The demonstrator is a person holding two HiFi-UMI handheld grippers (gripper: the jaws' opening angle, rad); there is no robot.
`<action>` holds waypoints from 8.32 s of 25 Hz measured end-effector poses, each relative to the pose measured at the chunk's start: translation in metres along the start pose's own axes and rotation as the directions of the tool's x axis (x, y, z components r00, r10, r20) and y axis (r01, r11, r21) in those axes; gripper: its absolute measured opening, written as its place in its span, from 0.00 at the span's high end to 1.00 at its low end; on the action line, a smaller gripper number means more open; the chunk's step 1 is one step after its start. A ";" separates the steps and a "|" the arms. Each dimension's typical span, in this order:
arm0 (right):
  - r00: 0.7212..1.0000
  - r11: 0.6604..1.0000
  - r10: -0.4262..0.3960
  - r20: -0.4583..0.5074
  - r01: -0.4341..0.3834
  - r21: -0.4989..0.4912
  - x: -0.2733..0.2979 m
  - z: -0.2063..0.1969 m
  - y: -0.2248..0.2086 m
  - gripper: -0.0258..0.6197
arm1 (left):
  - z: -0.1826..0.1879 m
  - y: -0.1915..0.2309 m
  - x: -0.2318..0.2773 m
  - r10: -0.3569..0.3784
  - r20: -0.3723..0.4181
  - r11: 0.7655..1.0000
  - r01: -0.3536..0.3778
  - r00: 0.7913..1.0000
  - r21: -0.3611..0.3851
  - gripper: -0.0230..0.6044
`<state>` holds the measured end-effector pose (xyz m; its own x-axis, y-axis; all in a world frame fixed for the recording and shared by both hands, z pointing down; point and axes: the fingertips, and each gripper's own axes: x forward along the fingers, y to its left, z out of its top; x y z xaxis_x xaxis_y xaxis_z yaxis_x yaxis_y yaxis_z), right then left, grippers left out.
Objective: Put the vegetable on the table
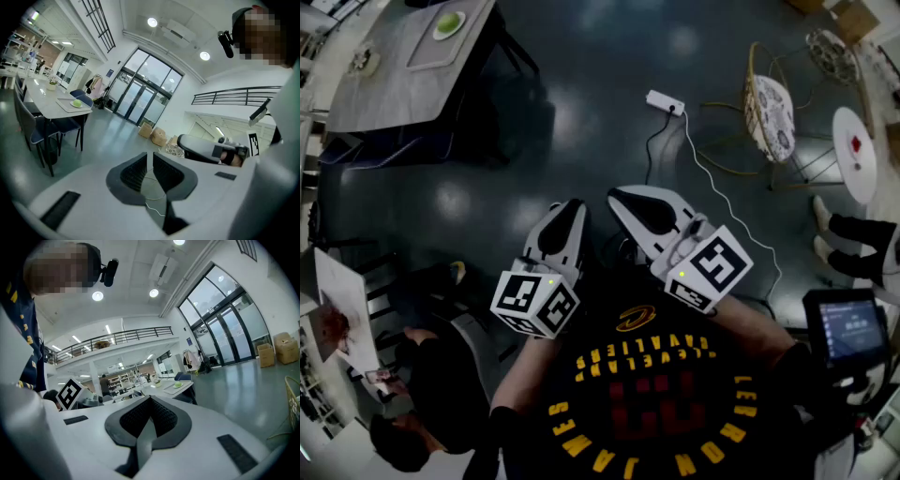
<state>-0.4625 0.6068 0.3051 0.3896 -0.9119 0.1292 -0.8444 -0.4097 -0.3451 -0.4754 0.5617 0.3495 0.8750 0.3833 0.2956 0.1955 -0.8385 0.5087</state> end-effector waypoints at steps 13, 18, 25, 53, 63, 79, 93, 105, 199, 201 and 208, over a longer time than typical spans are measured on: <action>0.999 1.000 -0.021 -0.029 0.021 0.012 0.060 0.000 -0.011 0.95 | 0.026 0.055 0.008 0.002 -0.010 0.999 -0.003 1.000 -0.044 0.89; 0.998 0.999 -0.052 -0.024 0.052 0.001 0.131 0.022 -0.033 0.95 | 0.086 0.108 0.026 -0.002 0.021 1.000 0.003 1.000 -0.027 0.89; 0.996 0.991 -0.087 -0.032 0.083 -0.105 0.234 0.052 -0.034 0.95 | 0.154 0.186 0.037 -0.027 0.034 1.000 0.027 0.999 -0.003 0.89; 0.989 0.982 0.093 -0.111 -0.109 -0.153 0.366 0.077 -0.089 0.95 | 0.209 0.286 0.094 0.147 0.053 0.989 -0.145 0.988 -0.040 0.89; 0.980 0.978 0.176 -0.089 -0.185 -0.099 0.398 0.132 -0.206 0.95 | 0.264 0.289 0.198 0.243 0.108 0.970 -0.243 0.964 -0.015 0.89; 0.966 0.973 0.229 -0.118 -0.232 -0.013 0.452 0.135 -0.269 0.95 | 0.287 0.335 0.254 0.313 0.105 0.949 -0.308 0.944 -0.064 0.89; 0.956 0.971 0.228 -0.183 -0.238 -0.036 0.591 0.157 -0.314 0.95 | 0.363 0.456 0.309 0.288 0.150 0.953 -0.268 0.946 -0.138 0.89; 0.919 0.948 0.297 -0.261 -0.316 -0.033 0.708 0.160 -0.287 0.95 | 0.419 0.557 0.271 0.393 0.217 0.912 -0.349 0.894 -0.215 0.89; 0.119 0.853 0.479 -0.870 -0.296 0.430 0.980 -0.044 -0.382 0.90 | 0.315 0.819 0.296 0.644 -0.239 0.171 -0.441 0.727 -0.881 0.90; 0.118 0.849 0.483 -0.868 -0.306 0.431 0.987 -0.040 -0.375 0.90 | 0.318 0.823 0.291 0.650 -0.231 0.168 -0.433 0.724 -0.885 0.90; 0.140 0.848 0.492 -0.859 -0.302 0.436 1.009 -0.032 -0.350 0.91 | 0.337 0.842 0.267 0.647 -0.214 0.193 -0.429 0.732 -0.883 0.90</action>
<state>0.2148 -0.1705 0.5859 -0.6765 -0.3511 0.6473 -0.6735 -0.0606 -0.7367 0.0719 -0.1725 0.5840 0.6721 -0.1791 0.7185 -0.7283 0.0157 0.6851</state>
